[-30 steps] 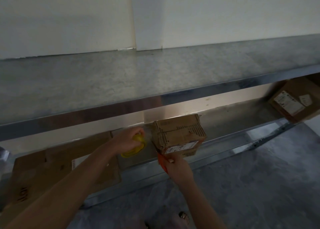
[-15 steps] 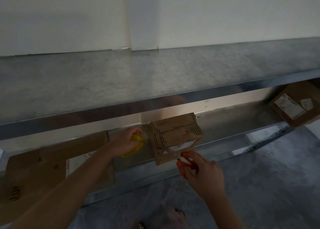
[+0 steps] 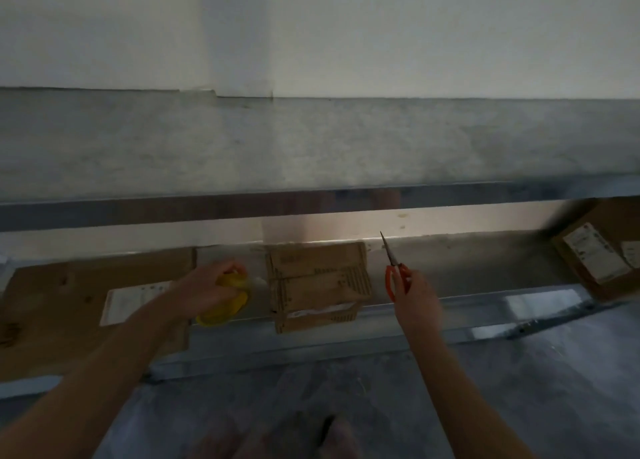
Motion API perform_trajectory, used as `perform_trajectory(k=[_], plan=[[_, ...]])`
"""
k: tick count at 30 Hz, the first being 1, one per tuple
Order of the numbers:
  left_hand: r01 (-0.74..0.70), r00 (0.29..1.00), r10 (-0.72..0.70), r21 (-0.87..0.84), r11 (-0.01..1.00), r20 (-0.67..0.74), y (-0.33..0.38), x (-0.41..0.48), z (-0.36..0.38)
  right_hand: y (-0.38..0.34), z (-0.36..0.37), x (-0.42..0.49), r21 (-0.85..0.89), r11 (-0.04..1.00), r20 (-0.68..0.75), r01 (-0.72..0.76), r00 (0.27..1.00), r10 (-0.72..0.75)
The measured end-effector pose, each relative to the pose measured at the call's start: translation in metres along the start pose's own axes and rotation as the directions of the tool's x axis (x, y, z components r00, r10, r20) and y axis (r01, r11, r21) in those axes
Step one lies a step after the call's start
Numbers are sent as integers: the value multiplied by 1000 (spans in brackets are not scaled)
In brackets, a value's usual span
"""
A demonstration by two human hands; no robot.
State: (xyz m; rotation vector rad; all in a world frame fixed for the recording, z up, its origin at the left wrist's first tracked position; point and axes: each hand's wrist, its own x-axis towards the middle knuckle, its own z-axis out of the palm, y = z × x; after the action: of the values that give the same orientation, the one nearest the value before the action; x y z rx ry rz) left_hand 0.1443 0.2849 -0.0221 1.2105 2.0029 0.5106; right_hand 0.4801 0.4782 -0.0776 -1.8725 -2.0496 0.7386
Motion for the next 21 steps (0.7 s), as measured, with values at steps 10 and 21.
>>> perform_trajectory(k=[10,21], plan=[[154,979,-161,-65,986,-124,12,-12,19,54,11,56,-105,985,146,135,982,-119],[149,969,-161,-74,986,-190,21,-21,10,61,5,56,-83,964,176,254,955,-237]])
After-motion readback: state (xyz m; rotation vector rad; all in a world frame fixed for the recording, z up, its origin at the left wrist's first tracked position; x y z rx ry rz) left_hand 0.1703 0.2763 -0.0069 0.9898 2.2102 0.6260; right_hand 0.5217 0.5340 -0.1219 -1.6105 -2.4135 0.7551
